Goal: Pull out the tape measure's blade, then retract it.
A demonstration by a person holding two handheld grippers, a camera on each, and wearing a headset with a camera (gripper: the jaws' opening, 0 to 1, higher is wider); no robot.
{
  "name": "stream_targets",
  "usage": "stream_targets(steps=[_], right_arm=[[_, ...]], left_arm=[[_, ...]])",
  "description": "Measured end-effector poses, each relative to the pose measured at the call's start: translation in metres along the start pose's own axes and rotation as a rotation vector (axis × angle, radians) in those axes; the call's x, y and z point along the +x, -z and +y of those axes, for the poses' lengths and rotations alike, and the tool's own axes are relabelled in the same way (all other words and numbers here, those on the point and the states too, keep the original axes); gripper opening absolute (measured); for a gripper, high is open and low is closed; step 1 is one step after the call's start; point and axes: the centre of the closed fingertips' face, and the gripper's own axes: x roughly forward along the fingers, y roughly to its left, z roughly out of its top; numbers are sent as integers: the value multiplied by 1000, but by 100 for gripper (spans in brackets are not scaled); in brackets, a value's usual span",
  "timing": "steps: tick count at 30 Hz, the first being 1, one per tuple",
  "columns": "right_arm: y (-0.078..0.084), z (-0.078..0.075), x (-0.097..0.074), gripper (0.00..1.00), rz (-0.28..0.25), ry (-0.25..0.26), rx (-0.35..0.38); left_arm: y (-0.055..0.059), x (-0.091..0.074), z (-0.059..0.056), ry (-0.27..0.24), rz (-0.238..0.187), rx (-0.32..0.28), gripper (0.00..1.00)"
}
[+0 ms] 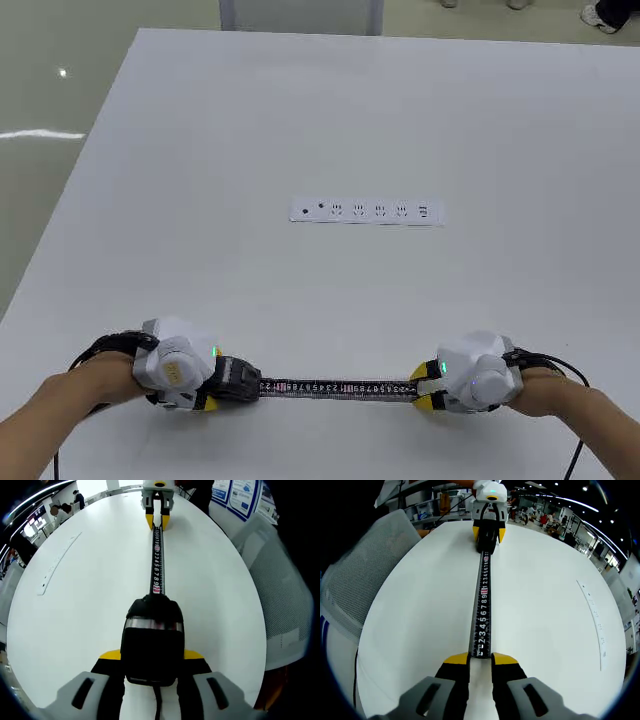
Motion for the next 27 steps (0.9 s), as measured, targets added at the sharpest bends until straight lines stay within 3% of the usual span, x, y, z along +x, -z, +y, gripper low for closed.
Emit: stream_targets(steps=[6,15,27], right_arm=[[-1,-3,0,23,10,36,23],[0,7,-4,30,19,48,55],[5,13,-21,45,18,143,172]], left_arm=[[3,-2,0,-5,3,-5,39],[7,-12,-8,-14,-1,-49,44],[7,-23,-22,-59,-43,-163,56]])
